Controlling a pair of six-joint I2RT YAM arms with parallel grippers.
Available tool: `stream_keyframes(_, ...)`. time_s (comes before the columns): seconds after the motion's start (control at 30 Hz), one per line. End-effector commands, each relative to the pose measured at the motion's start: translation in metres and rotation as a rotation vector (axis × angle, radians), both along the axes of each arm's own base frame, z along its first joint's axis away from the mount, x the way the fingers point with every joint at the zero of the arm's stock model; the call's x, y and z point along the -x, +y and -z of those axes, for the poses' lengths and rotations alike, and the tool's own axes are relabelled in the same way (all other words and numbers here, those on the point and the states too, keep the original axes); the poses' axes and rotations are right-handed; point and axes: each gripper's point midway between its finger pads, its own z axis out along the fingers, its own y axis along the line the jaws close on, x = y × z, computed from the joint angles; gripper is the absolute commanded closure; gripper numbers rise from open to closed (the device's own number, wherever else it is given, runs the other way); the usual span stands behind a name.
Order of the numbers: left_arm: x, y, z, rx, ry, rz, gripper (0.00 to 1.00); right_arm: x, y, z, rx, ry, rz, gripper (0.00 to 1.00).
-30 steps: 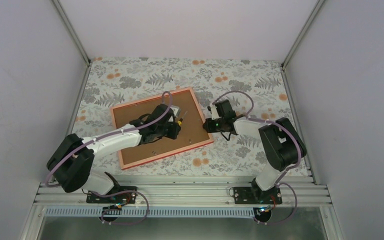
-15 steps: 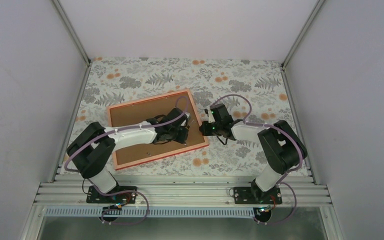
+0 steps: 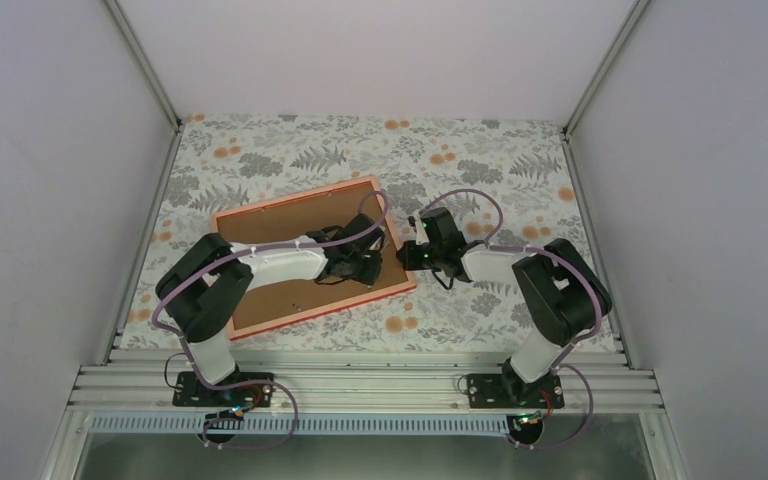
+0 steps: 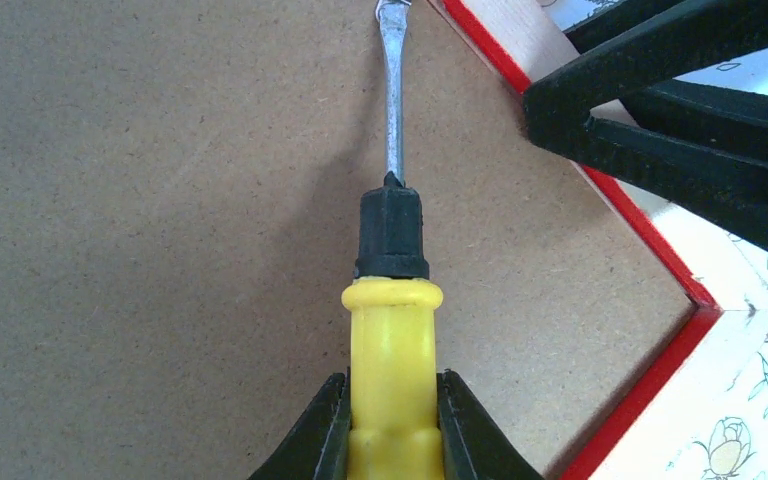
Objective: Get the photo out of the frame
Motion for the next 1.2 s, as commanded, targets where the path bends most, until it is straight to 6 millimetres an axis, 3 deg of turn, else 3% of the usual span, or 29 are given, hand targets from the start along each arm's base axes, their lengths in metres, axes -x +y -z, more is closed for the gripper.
stream_keyframes(0.0,-0.004,-0.005,-0.007,0.006,-0.014,-0.004,0.98,0.010,-0.002,0.017,0.031,0.036,-0.004,0.96)
stream_keyframes(0.3,0.000,-0.012,-0.012,0.012,-0.024,0.025,0.98,0.011,-0.003,0.020,0.038,0.043,-0.003,0.96)
stream_keyframes(0.9,0.000,-0.009,0.005,-0.038,0.017,0.009,0.98,0.011,-0.003,0.020,0.042,0.045,-0.004,0.96)
stream_keyframes(1.17,0.002,-0.004,-0.010,-0.013,-0.016,-0.006,0.98,0.011,-0.003,0.021,0.040,0.049,-0.002,0.96)
